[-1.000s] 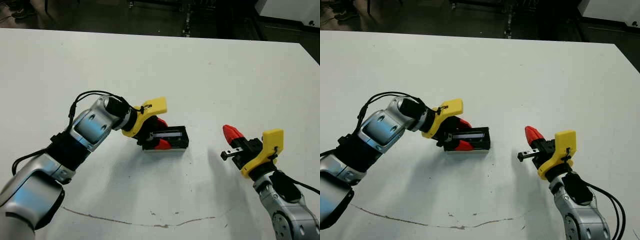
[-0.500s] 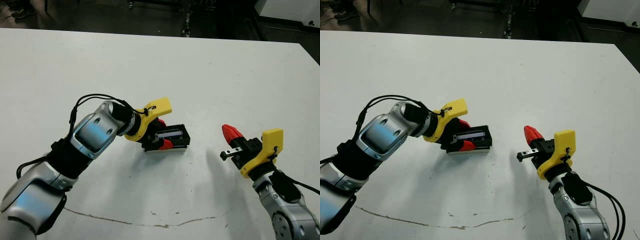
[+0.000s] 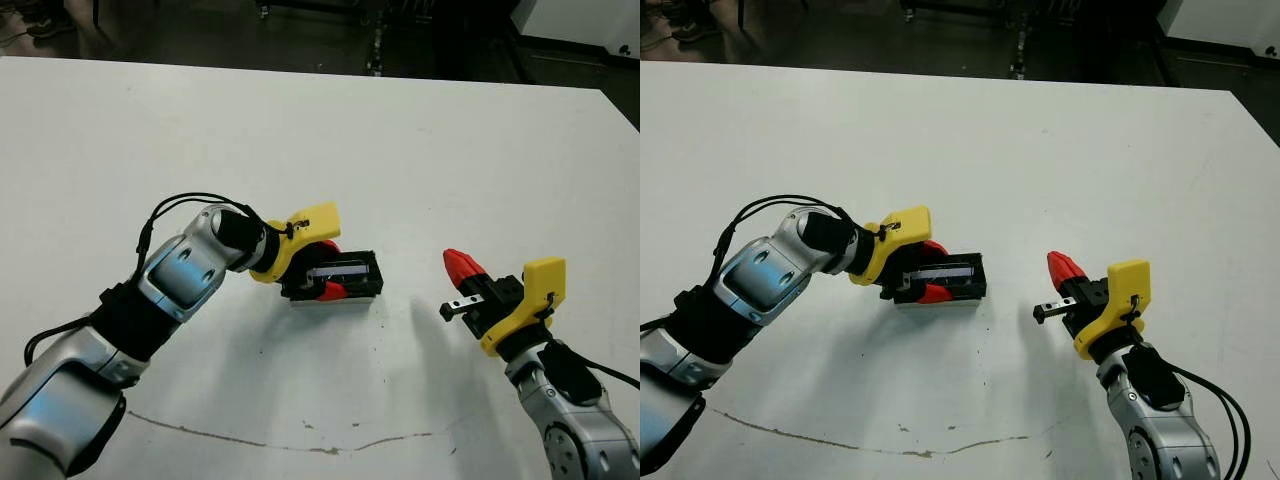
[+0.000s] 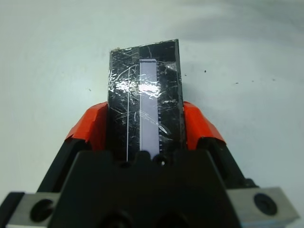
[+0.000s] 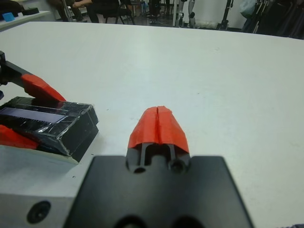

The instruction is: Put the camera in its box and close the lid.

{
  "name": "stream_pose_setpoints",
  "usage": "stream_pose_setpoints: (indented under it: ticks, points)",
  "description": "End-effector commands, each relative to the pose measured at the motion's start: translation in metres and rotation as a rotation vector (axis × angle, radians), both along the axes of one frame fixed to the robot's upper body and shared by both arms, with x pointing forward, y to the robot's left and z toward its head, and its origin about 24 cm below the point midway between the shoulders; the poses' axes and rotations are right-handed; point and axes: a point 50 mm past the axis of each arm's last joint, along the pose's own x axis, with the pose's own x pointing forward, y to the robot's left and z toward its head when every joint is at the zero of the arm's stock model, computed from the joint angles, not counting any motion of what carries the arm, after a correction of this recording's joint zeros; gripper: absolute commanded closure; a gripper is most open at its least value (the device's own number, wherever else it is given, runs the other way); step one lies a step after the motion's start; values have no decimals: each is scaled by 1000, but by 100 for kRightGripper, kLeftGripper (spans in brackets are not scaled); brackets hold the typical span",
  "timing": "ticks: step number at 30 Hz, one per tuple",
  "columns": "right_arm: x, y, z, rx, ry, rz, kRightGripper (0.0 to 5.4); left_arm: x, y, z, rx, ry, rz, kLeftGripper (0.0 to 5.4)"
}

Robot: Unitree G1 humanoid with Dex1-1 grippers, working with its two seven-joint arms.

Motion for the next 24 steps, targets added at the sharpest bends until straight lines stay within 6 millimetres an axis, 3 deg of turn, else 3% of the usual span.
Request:
stream_pose_setpoints:
  ticks: [1,12,17,24]
  points:
    - [-1,-3,-1,-3,17,-9,540,-12,0,-37,102,121,-28,232]
    - [-1,-3,-2,-3,24,-4,540,-11,1,-33,190,216,31,232]
    - [-2,-3,-2,-9,28,-1,540,-16,0,-29,214,143,-34,158]
    - [-2,-3,-2,-22,25,-3,540,-20,2,-28,207,169,-57,79]
